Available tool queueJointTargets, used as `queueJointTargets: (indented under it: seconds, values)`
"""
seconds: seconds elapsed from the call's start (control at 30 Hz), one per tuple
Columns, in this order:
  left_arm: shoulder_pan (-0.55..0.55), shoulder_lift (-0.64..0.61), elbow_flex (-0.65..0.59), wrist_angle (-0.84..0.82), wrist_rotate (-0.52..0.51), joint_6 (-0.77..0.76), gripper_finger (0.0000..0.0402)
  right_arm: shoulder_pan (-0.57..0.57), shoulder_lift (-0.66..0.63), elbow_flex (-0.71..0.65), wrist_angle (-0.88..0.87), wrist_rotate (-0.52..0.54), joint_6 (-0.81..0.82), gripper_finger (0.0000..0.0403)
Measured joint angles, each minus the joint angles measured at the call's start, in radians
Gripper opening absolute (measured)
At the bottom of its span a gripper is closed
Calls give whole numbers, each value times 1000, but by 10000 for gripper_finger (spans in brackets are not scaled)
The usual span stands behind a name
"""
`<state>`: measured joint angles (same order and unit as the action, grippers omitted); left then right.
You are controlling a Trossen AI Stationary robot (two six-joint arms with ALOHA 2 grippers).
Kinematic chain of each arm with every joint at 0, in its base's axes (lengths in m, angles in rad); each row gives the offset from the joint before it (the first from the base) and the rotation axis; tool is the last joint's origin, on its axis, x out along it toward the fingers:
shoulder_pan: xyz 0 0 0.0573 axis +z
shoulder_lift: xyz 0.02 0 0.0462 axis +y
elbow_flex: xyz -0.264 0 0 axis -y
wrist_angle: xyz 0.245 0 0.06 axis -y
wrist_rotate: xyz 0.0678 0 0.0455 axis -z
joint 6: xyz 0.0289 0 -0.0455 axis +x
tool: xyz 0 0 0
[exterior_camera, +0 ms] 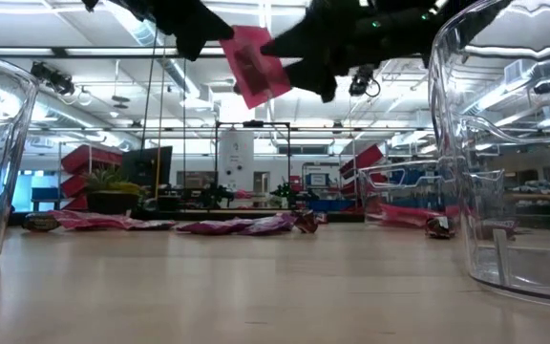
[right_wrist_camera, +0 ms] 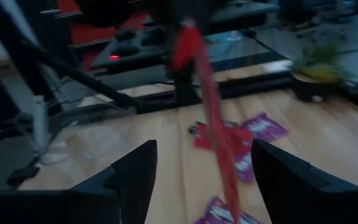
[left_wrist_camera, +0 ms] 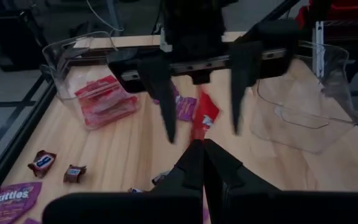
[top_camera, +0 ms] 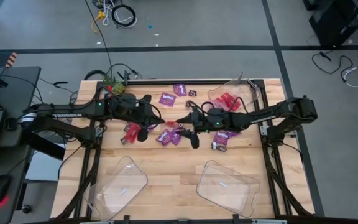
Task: Sort candy
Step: Put the red candy into the top right transparent bin
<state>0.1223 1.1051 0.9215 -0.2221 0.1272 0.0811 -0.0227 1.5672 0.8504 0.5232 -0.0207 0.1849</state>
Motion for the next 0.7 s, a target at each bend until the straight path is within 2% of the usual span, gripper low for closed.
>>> queueJointTargets:
  seconds: [0.13,0.23,0.33,0.5,0.7]
  values:
    - [0,2,-2,17,20,1,0,3,21,41,0,-8,-25,235]
    - [-1,1,-2,43,24,-2,0,3,18,48,2,-7,-36,209]
    - [-1,1,-2,68,24,-7,0,3,13,48,0,-4,-36,153]
    - [-1,1,-2,76,5,-4,3,3,12,48,-2,-3,-59,22]
    - [-6,1,-2,55,-76,96,39,1,-16,48,-28,2,-49,23]
